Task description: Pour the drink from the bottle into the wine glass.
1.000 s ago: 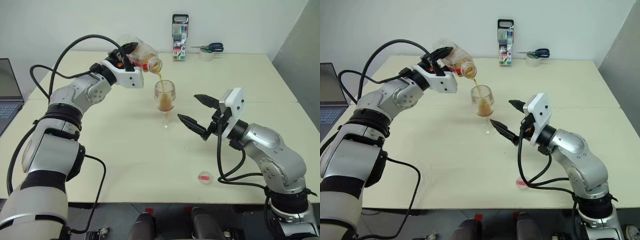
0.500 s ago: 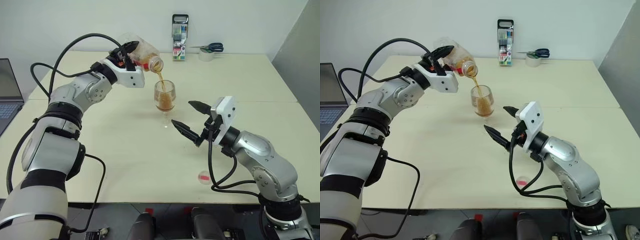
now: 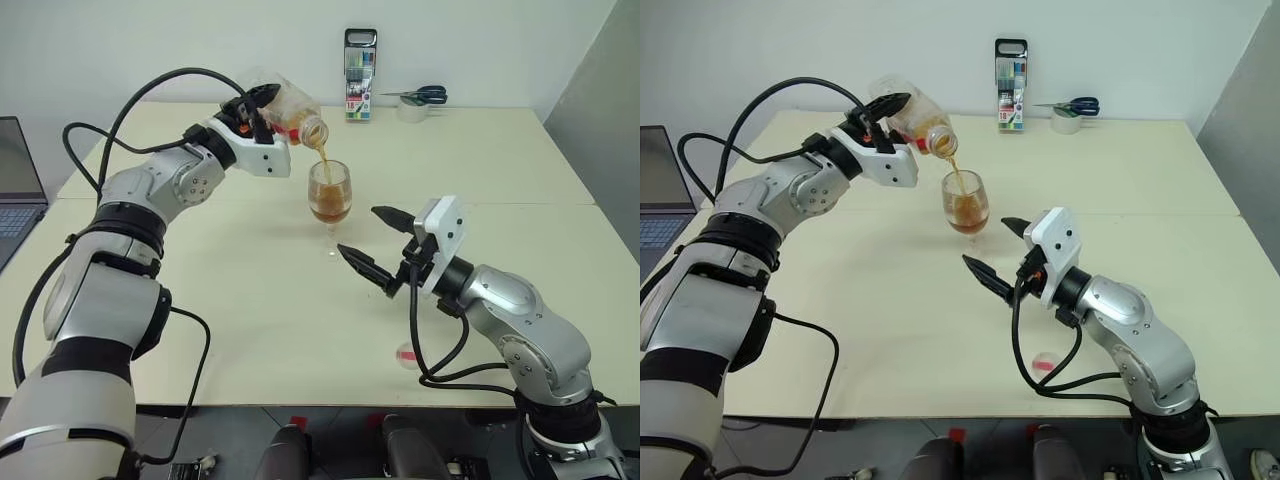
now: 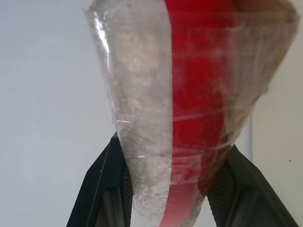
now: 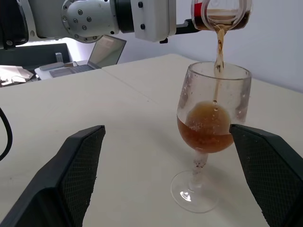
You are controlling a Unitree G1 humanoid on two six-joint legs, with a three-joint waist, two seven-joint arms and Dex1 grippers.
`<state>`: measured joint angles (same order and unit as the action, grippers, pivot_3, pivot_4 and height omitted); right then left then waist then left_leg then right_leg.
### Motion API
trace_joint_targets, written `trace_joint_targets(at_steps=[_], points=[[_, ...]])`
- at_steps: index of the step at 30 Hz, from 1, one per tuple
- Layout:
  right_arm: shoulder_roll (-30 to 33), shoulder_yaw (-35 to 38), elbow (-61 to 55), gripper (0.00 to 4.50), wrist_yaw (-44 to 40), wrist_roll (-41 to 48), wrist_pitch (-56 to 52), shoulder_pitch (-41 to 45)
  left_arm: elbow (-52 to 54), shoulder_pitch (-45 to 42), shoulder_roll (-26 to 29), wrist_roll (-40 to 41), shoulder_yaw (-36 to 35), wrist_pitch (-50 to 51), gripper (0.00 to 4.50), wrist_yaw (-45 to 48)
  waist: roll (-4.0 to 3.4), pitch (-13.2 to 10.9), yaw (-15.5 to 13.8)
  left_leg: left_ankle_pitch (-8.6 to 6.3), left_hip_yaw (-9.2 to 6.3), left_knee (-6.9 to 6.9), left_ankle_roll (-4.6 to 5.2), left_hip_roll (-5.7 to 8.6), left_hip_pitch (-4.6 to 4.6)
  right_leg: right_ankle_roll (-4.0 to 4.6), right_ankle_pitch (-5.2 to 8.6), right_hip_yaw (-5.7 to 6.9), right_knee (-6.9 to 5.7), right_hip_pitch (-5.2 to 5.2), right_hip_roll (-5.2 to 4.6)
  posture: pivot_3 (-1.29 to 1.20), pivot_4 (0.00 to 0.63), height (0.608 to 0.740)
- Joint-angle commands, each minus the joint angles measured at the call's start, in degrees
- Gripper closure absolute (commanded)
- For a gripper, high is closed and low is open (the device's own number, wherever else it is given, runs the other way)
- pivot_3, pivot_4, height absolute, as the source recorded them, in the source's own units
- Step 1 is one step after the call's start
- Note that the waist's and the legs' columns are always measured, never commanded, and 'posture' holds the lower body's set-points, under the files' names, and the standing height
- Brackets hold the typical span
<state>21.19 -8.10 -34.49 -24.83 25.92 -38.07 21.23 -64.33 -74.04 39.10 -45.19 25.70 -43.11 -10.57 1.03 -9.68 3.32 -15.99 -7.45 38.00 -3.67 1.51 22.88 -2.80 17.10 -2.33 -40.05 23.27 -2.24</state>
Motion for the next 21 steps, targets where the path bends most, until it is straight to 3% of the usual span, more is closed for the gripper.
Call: trace_joint_targets(at_steps=[1, 14, 21], points=[[-0.30, 0.33, -3.05, 0.00, 0.26, 0.51, 0.18, 0.14, 0.11, -2.42, 0.40, 0.22, -0.21, -0.21, 2.84, -1.09, 0.00, 0.00, 0.01, 0.00, 0.00, 0.00, 0.00, 0.00, 0.00, 0.00, 0.00, 0.00, 0.00, 0.00, 0.00, 0.00, 0.150, 0.740], [-0.22, 1.22, -2.64, 0.00, 0.63, 0.04, 0.57, 0.64, 0.28, -1.96, -0.13, 1.04, -0.23, -0.83, 2.84, -0.41, 0.00, 0.00, 0.00, 0.00, 0.00, 0.00, 0.00, 0.00, 0.00, 0.00, 0.00, 0.01, -0.01, 0.00, 0.00, 0.00, 0.150, 0.740], [-0.38, 1.54, -2.64, 0.00, 1.35, 0.01, 0.84, 0.81, -0.21, -0.55, -1.54, 5.35, -2.52, -0.04, 2.84, 4.05, 0.00, 0.00, 0.01, 0.00, 0.00, 0.01, 0.00, 0.00, 0.00, 0.00, 0.00, 0.00, -0.01, 0.00, 0.00, 0.00, 0.150, 0.740]])
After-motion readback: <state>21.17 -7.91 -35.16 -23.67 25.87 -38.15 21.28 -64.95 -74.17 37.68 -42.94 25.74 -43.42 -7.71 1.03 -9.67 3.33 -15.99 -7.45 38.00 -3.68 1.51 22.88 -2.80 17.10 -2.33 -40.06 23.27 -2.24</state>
